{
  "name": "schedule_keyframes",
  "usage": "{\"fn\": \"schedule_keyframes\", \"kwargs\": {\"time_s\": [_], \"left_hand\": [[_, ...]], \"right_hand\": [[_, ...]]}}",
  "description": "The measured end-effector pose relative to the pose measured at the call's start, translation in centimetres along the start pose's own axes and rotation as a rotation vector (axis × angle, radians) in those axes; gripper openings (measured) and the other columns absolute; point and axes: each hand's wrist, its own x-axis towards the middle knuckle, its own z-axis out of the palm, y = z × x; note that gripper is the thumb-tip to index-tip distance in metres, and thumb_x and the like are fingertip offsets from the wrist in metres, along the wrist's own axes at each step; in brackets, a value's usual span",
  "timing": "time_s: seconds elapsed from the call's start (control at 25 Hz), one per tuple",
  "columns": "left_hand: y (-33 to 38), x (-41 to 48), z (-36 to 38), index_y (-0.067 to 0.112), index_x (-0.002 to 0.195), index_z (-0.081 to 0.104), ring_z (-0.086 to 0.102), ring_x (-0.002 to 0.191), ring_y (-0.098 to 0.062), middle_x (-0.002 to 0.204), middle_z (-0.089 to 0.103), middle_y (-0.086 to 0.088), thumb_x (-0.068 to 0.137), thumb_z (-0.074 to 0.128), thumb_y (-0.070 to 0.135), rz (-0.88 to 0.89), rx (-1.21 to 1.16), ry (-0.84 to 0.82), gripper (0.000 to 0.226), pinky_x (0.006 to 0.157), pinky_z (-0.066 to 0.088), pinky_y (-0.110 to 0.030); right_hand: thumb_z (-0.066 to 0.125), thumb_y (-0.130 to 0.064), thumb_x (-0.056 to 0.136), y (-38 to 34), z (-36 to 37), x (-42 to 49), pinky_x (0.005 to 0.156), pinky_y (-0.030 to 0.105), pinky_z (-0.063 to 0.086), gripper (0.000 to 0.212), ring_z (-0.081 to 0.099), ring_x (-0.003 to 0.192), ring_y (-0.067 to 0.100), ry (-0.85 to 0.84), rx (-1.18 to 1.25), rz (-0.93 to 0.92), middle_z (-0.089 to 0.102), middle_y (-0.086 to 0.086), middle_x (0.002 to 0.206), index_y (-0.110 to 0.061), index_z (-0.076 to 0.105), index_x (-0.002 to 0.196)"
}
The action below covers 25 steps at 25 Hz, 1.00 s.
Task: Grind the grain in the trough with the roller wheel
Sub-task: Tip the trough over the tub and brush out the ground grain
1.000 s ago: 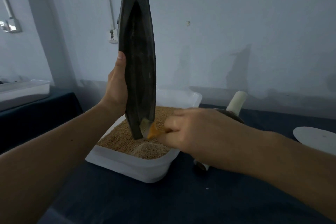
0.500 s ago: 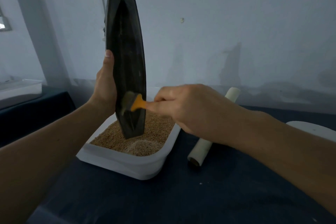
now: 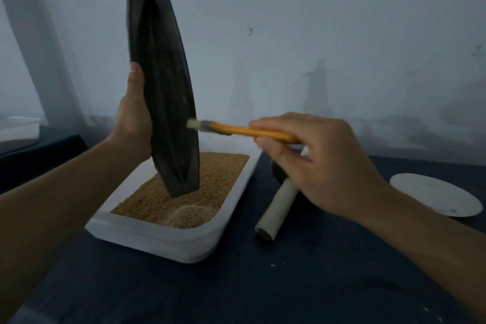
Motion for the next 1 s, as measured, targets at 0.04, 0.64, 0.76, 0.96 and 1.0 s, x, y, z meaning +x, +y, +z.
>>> {"fn": "schedule_keyframes", "kwargs": {"time_s": [0.04, 0.64, 0.76, 0.96, 1.0], "left_hand": [[0.9, -0.1, 0.7, 0.028, 0.134, 0.060, 0.069, 0.110, -0.030, 0.123, 0.070, -0.004, 0.087, 0.041, 0.081, -0.042, -0.017, 0.026, 0.073, 0.093, 0.053, -0.054], [-2.3, -15.1, 27.4, 0.005, 0.082, 0.079, 0.071, 0.056, -0.026, 0.078, 0.075, -0.015, 0.099, 0.052, 0.037, -0.896, -0.108, -0.447, 0.045, 0.044, 0.055, -0.032], [-6.6, -17.4, 29.8, 0.005, 0.081, 0.081, 0.072, 0.057, -0.025, 0.081, 0.076, -0.015, 0.099, 0.055, 0.035, -0.977, -0.025, -0.387, 0.044, 0.042, 0.053, -0.030], [-10.7, -16.3, 28.9, 0.004, 0.104, 0.071, 0.072, 0.059, -0.028, 0.081, 0.076, -0.016, 0.101, 0.052, 0.030, -0.950, 0.056, -0.235, 0.032, 0.042, 0.053, -0.032], [-11.1, -15.7, 28.6, 0.004, 0.102, 0.070, 0.073, 0.061, -0.029, 0.080, 0.076, -0.015, 0.101, 0.052, 0.028, -0.914, 0.080, -0.213, 0.030, 0.043, 0.054, -0.030]], "right_hand": [[0.064, -0.026, 0.102, 0.1, -0.8, -0.6, 0.074, 0.034, 0.060, 0.024, 0.073, 0.085, 0.014, 0.076, 0.113, 0.123, 0.077, -0.006, 0.097, -0.022, 0.073, 0.124], [0.059, -0.027, 0.104, 9.8, -16.7, -20.5, 0.077, 0.031, 0.062, 0.023, 0.075, 0.091, 0.013, 0.789, 0.138, 0.878, 0.078, -0.008, 0.100, -0.025, 0.073, 0.122], [0.056, -0.036, 0.103, 10.8, -15.9, -21.8, 0.078, 0.026, 0.054, 0.029, 0.070, 0.093, 0.000, 0.627, -0.068, 0.855, 0.073, -0.023, 0.098, -0.036, 0.066, 0.130], [0.055, -0.037, 0.104, 12.7, -15.5, -22.9, 0.095, 0.029, 0.051, 0.040, 0.065, 0.107, 0.001, 0.513, -0.178, 0.895, 0.070, -0.014, 0.118, -0.028, 0.061, 0.142], [0.055, -0.034, 0.104, 13.0, -15.3, -23.0, 0.091, 0.025, 0.050, 0.040, 0.064, 0.104, 0.001, 0.488, -0.198, 0.900, 0.070, -0.012, 0.115, -0.025, 0.061, 0.142]]}}
